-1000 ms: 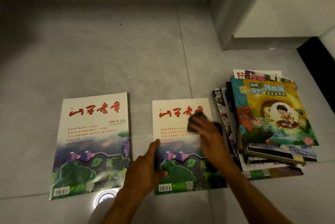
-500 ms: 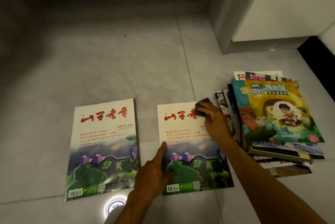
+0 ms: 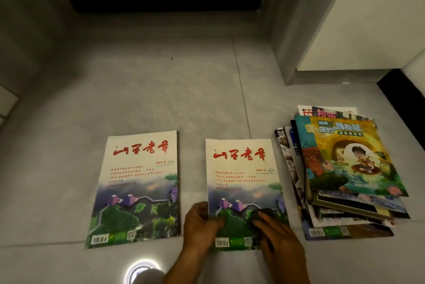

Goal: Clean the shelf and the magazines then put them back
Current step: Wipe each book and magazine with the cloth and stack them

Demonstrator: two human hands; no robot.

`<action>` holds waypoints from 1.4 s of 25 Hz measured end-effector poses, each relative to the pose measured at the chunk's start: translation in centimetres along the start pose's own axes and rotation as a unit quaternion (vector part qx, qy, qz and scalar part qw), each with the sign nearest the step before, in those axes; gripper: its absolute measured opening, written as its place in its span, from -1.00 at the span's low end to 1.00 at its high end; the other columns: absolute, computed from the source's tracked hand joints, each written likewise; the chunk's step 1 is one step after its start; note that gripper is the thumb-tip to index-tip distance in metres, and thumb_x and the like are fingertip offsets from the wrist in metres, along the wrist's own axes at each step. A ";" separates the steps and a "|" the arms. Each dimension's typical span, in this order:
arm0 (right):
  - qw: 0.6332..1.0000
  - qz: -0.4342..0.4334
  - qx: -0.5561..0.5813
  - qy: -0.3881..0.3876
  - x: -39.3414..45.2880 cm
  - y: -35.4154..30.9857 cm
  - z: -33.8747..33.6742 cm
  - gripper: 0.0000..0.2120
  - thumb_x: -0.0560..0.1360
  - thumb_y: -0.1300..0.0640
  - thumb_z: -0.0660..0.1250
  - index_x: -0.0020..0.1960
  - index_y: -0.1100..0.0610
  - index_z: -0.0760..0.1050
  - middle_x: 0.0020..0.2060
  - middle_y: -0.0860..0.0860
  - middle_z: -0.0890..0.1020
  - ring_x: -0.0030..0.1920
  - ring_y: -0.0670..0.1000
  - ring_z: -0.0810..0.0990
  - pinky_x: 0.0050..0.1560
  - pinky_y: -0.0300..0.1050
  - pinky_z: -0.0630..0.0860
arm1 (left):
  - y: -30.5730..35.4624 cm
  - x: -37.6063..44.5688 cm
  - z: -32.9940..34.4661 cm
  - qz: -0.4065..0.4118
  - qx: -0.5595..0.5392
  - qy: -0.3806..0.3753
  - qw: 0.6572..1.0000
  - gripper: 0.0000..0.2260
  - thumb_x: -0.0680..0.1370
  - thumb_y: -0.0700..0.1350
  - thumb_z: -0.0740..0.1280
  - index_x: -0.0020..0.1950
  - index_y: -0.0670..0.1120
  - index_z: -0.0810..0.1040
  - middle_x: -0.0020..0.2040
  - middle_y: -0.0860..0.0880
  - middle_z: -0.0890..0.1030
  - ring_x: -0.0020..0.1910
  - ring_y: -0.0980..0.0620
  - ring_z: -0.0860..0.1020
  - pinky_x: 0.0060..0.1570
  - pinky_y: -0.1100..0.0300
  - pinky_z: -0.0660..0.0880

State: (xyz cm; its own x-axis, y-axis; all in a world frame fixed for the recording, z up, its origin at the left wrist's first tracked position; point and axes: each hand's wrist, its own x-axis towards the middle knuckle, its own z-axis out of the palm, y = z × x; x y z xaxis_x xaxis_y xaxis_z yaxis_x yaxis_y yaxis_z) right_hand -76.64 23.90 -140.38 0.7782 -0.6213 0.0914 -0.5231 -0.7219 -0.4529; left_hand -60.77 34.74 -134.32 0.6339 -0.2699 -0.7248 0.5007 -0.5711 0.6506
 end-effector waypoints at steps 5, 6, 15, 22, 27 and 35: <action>0.925 0.209 0.316 0.022 2.4 -4.0 -2.6 -0.47 0.45 0.37 0.40 0.22 -0.18 0.47 0.17 -0.10 0.58 0.19 0.00 0.56 0.19 0.08 0.54 | 0.0 -1.9 1.0 0.039 0.005 -0.034 0.999 -0.68 0.43 -0.30 0.47 0.00 0.08 0.54 0.03 0.01 0.65 0.11 -0.02 0.60 0.17 0.10 0.54; 0.897 0.243 0.369 0.027 3.4 -5.0 -3.5 -0.51 0.48 0.35 0.38 0.22 -0.16 0.48 0.18 -0.09 0.57 0.23 0.01 0.53 0.19 0.03 0.54 | 0.6 -2.2 0.6 0.070 0.012 -0.004 0.997 -0.71 0.46 -0.29 0.44 -0.05 0.10 0.54 -0.01 0.05 0.64 0.08 0.02 0.60 0.17 0.11 0.53; 0.949 -0.264 0.080 0.155 8.8 -13.8 -10.7 -0.67 0.65 0.12 0.07 0.39 0.05 0.34 0.34 0.01 0.49 0.38 0.00 0.39 0.38 -0.11 0.30 | 7.7 -5.4 -1.7 0.319 -0.016 0.092 0.943 -0.75 0.52 -0.38 0.32 -0.19 -0.04 0.57 -0.27 0.00 0.65 -0.08 0.26 0.64 -0.12 0.22 0.52; 0.977 -0.198 -0.017 0.072 13.2 -6.1 -12.3 -0.64 0.59 0.02 0.07 0.37 -0.01 0.29 0.26 0.03 0.55 0.32 0.04 0.45 0.44 0.10 0.12 | 9.1 -6.2 -3.6 0.344 -0.040 0.041 0.937 -0.80 0.49 -0.16 0.42 -0.22 0.15 0.55 -0.34 0.40 0.59 -0.22 0.44 0.56 -0.34 0.56 0.42; 0.973 -0.210 -0.023 0.091 11.7 -8.1 -11.5 -0.61 0.46 0.07 0.11 0.29 0.05 0.33 0.13 0.08 0.60 0.24 0.01 0.38 0.40 0.10 0.27 | 9.1 -6.4 -3.0 0.364 -0.008 0.023 0.931 -0.76 0.48 -0.13 0.42 -0.20 0.24 0.52 -0.33 0.44 0.57 -0.20 0.37 0.59 -0.31 0.53 0.45; 0.973 -0.182 -0.134 -0.054 12.9 -1.0 -14.3 -0.43 0.29 0.23 0.55 0.22 -0.01 0.42 0.08 -0.01 0.63 0.16 0.04 0.59 0.37 0.14 0.26 | 10.1 -7.8 -4.0 0.398 -0.018 -0.023 0.917 -0.50 0.45 -0.30 0.39 -0.33 0.37 0.61 -0.32 0.49 0.55 -0.17 0.51 0.53 -0.28 0.62 0.39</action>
State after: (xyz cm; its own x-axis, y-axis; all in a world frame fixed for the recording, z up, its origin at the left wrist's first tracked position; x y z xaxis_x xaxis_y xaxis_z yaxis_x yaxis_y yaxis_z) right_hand -71.07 12.26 -126.02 0.9533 -0.2844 0.1022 -0.2665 -0.9506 -0.1590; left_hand -58.29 34.19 -121.17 0.7819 -0.6228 -0.0257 -0.0892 -0.1527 0.9842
